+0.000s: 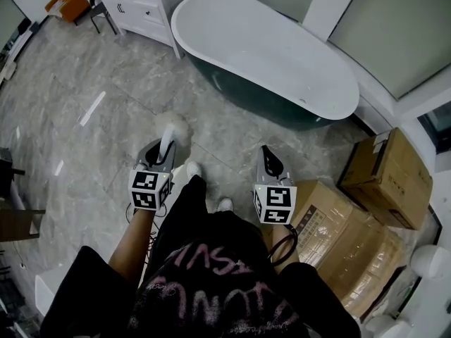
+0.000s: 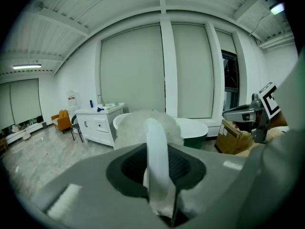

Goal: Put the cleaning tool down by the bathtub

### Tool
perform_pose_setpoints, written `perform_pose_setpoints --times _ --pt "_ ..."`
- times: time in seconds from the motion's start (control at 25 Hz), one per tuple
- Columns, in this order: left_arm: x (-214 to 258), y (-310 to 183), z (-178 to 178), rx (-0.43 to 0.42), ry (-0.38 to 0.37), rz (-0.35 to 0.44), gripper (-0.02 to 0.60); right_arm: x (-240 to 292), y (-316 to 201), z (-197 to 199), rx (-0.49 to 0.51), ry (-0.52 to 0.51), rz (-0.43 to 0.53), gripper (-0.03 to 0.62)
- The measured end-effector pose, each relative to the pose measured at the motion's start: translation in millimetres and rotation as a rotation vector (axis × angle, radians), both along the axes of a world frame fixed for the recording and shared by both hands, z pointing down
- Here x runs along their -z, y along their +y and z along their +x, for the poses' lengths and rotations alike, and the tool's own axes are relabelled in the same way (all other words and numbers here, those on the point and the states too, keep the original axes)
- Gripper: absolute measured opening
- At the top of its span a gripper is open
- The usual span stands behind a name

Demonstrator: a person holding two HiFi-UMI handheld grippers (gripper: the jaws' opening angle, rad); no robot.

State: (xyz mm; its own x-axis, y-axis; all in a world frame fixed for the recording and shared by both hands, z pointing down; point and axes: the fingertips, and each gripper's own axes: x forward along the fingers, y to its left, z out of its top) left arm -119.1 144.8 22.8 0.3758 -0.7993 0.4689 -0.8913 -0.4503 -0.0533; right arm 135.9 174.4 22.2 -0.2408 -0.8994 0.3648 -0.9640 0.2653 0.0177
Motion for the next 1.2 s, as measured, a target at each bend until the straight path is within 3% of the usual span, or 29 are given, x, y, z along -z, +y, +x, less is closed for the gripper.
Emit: perform_pose_setpoints --times 0.36,1.2 --pt "-18 -43 7 -0.032 -0.004 -0.010 0.089 -14 -38 7 -0.032 0.013 -0.028 0.011" --pt "-130 -174 -22 -0.028 0.003 -0.202 0.089 -92 -179 -18 -0.090 -0.008 -0.162 0.012"
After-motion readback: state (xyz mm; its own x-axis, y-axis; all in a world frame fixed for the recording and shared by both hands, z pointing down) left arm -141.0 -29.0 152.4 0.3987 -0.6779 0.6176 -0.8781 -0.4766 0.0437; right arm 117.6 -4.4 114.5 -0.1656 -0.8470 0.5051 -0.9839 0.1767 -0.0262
